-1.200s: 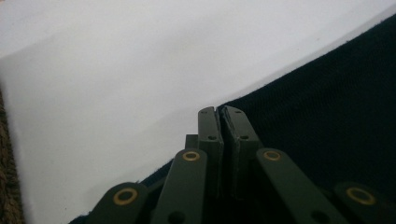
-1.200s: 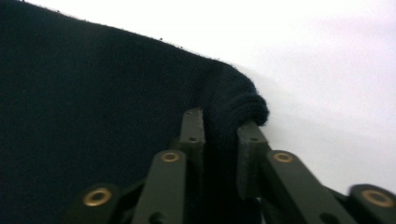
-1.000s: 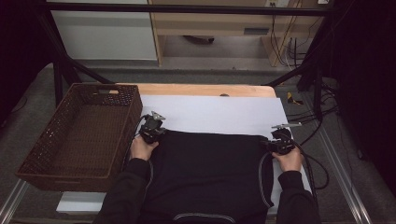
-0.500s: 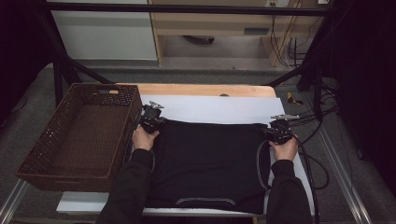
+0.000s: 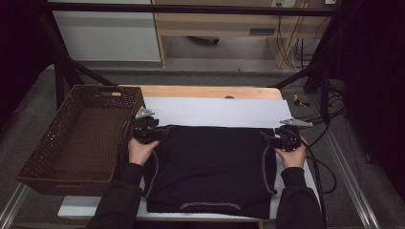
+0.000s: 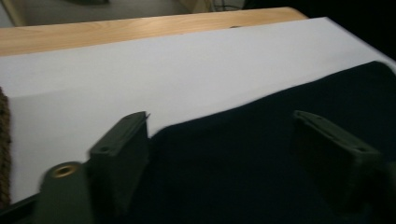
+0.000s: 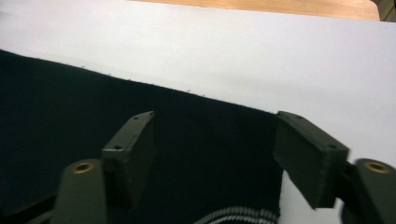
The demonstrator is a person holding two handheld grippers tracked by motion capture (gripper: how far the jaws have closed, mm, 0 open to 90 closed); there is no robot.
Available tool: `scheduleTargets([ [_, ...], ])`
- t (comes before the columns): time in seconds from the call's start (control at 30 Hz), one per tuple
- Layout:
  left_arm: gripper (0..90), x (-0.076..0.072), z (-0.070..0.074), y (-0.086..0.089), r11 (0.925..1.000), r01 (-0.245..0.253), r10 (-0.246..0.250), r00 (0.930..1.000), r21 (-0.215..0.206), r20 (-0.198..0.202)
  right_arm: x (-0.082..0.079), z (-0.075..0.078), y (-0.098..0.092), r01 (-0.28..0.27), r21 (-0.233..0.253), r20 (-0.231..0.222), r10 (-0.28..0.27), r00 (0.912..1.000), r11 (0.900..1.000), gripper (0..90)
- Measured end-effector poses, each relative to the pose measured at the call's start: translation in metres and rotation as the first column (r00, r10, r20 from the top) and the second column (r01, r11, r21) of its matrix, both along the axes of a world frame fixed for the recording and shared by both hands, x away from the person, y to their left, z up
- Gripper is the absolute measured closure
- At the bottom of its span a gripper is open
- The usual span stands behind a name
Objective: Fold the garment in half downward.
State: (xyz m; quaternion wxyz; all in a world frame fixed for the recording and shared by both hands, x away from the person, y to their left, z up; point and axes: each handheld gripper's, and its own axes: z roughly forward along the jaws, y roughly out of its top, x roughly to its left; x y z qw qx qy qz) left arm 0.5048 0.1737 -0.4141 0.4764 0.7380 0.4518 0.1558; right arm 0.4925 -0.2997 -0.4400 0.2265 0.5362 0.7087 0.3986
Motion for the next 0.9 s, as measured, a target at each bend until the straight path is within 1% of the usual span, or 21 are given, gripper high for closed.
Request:
scheduleTargets([
  [0.03,11.2,-0.005,0.002,-0.001,0.9999,0.008,-0.008,0.9999,-0.006,0.007,-0.003,0.001,0.001,0.002,0.002,-0.006,-0.002,1.0,1.0,21.1],
  [0.07,8.4,-0.011,0.004,-0.001,0.9999,0.016,-0.015,0.9998,-0.005,0.015,-0.006,0.002,0.002,-0.004,-0.003,-0.014,0.004,0.9999,1.0,20.6],
  [0.1,6.8,-0.016,0.006,-0.002,0.9997,0.023,-0.023,0.9993,0.006,0.028,-0.01,0.003,0.003,-0.005,-0.009,-0.016,0.005,0.9999,1.0,19.5],
  [0.17,4.7,-0.027,0.007,-0.003,0.9993,0.028,-0.029,0.9983,0.024,0.051,-0.018,0.005,0.004,-0.013,0.001,0.001,0.013,0.9999,1.0,19.4],
  [0.2,3.9,-0.032,0.007,-0.002,0.999,0.035,-0.036,0.9977,0.028,0.057,-0.022,0.006,0.005,-0.019,0.009,0.005,0.019,0.9998,1.0,17.7],
  [0.23,3.9,-0.037,0.007,-0.002,0.9987,0.043,-0.045,0.9974,0.027,0.057,-0.025,0.007,0.005,-0.03,0.007,0.01,0.03,0.9995,1.0,14.9],
  [0.27,3.9,-0.042,0.006,-0.002,0.9983,0.051,-0.053,0.9969,0.028,0.057,-0.028,0.008,0.005,-0.04,0.003,0.015,0.04,0.9991,0.999,14.3],
  [0.33,3.9,-0.049,0.004,-0.001,0.9974,0.067,-0.068,0.9963,0.028,0.052,-0.035,0.009,0.007,-0.06,0.005,0.0,0.06,0.9982,0.998,12.0],
  [0.37,3.9,-0.053,0.002,0.0,0.9968,0.076,-0.077,0.9957,0.026,0.05,-0.037,0.009,0.007,-0.067,0.006,0.006,0.067,0.9977,0.998,11.4],
  [0.43,3.9,-0.06,-0.002,0.002,0.9961,0.085,-0.086,0.9951,0.027,0.049,-0.042,0.009,0.007,-0.076,0.018,0.002,0.076,0.9971,0.997,8.9],
  [0.5,3.9,-0.068,-0.005,0.004,0.9948,0.101,-0.102,0.994,0.007,0.042,-0.046,0.009,0.006,-0.077,0.017,-0.009,0.078,0.997,0.997,7.2],
  [0.53,3.9,-0.072,-0.006,0.004,0.9948,0.101,-0.102,0.9936,0.006,0.05,-0.048,0.008,0.006,-0.081,0.024,-0.008,0.081,0.9967,0.996,6.7],
  [0.6,4.0,-0.079,-0.009,0.006,0.9945,0.102,-0.103,0.9926,0.022,0.064,-0.052,0.007,0.005,-0.083,0.032,-0.013,0.083,0.9964,0.996,5.4],
  [0.63,4.0,-0.082,-0.01,0.007,0.9941,0.107,-0.108,0.9921,0.02,0.063,-0.054,0.006,0.006,-0.087,0.028,-0.016,0.087,0.996,0.996,4.8],
  [0.73,4.0,-0.089,-0.018,0.01,0.9937,0.112,-0.112,0.9922,-0.004,0.056,-0.058,0.003,0.007,-0.107,0.025,-0.025,0.107,0.9939,0.994,2.9],
  [0.83,4.0,-0.095,-0.022,0.01,0.9921,0.123,-0.124,0.9901,0.025,0.065,-0.063,0.003,0.008,-0.107,0.026,-0.032,0.108,0.9936,0.994,3.3],
  [0.87,4.0,-0.096,-0.022,0.01,0.9916,0.126,-0.128,0.9894,0.03,0.068,-0.065,0.003,0.008,-0.104,0.028,-0.033,0.105,0.9939,0.994,3.5],
  [0.9,4.1,-0.098,-0.023,0.012,0.9916,0.127,-0.129,0.9893,0.026,0.069,-0.067,0.002,0.009,-0.105,0.023,-0.037,0.106,0.9937,0.994,3.6],
])
